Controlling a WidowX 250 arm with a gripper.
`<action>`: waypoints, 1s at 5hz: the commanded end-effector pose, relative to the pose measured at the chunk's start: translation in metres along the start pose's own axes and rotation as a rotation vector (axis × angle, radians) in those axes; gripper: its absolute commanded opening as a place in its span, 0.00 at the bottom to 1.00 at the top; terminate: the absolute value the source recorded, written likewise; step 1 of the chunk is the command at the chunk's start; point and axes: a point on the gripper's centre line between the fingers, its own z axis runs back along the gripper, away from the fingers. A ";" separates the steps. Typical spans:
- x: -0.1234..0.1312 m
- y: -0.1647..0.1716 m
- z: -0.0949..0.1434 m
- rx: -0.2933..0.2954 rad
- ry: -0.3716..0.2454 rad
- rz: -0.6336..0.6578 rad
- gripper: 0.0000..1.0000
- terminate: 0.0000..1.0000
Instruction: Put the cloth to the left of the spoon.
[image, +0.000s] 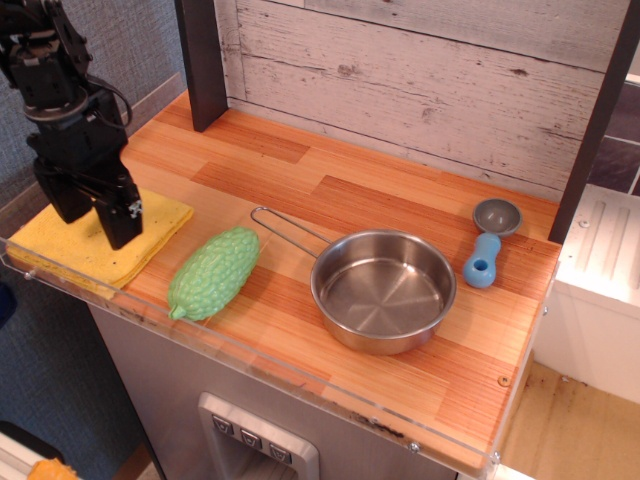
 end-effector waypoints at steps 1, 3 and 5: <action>0.004 0.015 0.013 0.057 -0.022 -0.043 1.00 0.00; -0.004 0.000 -0.038 0.036 0.041 -0.086 1.00 0.00; 0.028 -0.042 -0.058 -0.061 -0.028 -0.156 1.00 0.00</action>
